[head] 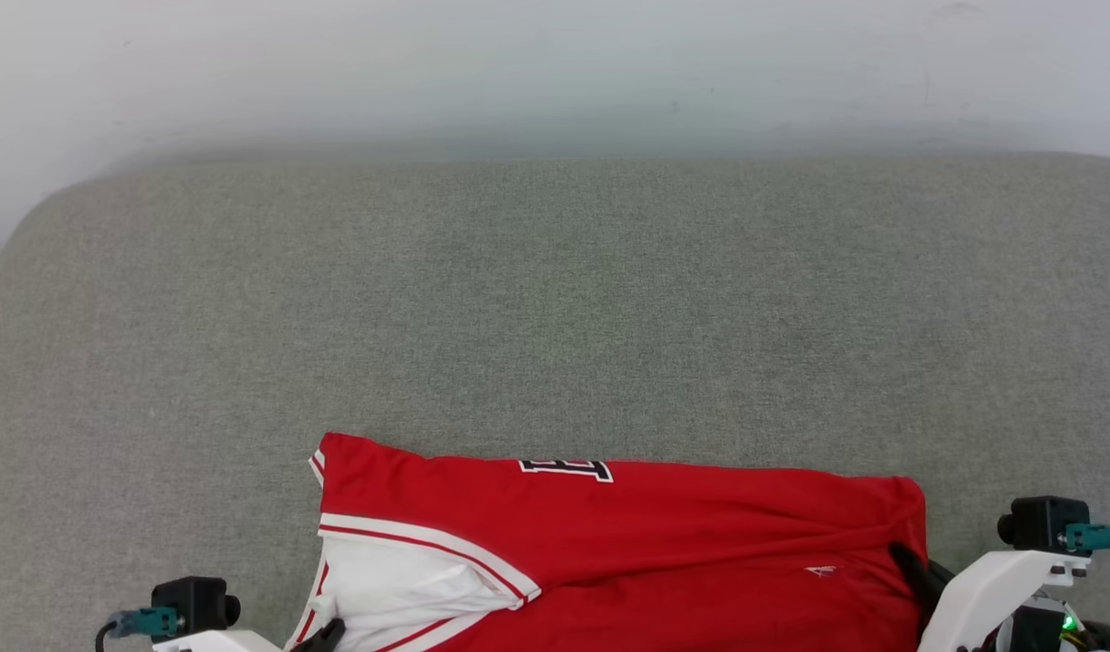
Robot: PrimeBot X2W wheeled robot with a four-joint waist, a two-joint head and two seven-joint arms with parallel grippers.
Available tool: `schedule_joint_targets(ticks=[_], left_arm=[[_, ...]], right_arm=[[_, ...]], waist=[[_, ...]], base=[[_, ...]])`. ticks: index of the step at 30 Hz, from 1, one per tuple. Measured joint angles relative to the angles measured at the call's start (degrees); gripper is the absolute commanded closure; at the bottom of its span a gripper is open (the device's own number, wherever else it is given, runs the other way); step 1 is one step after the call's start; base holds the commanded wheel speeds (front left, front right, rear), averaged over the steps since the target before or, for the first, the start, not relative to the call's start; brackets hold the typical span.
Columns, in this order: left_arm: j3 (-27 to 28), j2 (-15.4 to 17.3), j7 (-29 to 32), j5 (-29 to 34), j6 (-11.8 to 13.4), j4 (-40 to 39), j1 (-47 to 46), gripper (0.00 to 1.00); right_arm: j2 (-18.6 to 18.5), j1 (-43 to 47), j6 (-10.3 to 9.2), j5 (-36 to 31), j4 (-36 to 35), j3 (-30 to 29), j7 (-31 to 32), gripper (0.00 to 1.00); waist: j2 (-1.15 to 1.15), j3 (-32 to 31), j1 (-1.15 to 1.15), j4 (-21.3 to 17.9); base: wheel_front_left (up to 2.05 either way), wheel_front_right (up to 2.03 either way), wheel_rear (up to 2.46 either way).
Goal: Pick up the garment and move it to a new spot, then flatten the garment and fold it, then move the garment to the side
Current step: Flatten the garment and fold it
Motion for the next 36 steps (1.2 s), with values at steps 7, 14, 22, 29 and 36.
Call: schedule_joint_targets(ticks=[7,14,22,29,36], left_arm=[[-0.7,-2.5,-2.0,0.4,-1.9,3.6,-1.1,0.0],[1.2,-3.9,-11.7,5.2,-1.9,1.4,-4.9,0.0],[2.2,-4.2,-22.2,13.7,1.4,-3.6,-6.8,0.0],[4.8,-5.8,-25.6,22.0,5.5,-7.9,-7.6,0.0],[5.6,-7.1,-25.7,27.5,6.8,-11.9,-7.4,0.0]], right_arm=[[1.5,1.2,0.02,0.6,-0.5,0.8,-3.4,0.0],[1.0,4.3,-0.02,-1.9,-10.9,-3.2,-2.4,0.0],[-0.1,6.3,-0.02,-4.0,-19.0,-11.8,9.3,0.0],[-1.5,6.2,-0.02,-4.2,-20.6,-12.4,17.0,0.0],[-0.9,4.9,-0.02,-3.9,-17.8,-8.9,18.1,0.0]], waist=[[0.0,-1.2,0.0,0.1],[0.0,-2.7,0.01,0.2],[0.0,-3.1,0.0,0.6],[0.0,-1.6,0.01,2.1],[0.0,1.3,0.01,4.3]], base=[[0.0,0.0,0.0],[0.0,0.0,0.0],[0.0,0.0,0.0],[0.0,0.0,0.0],[0.0,0.0,0.0]])
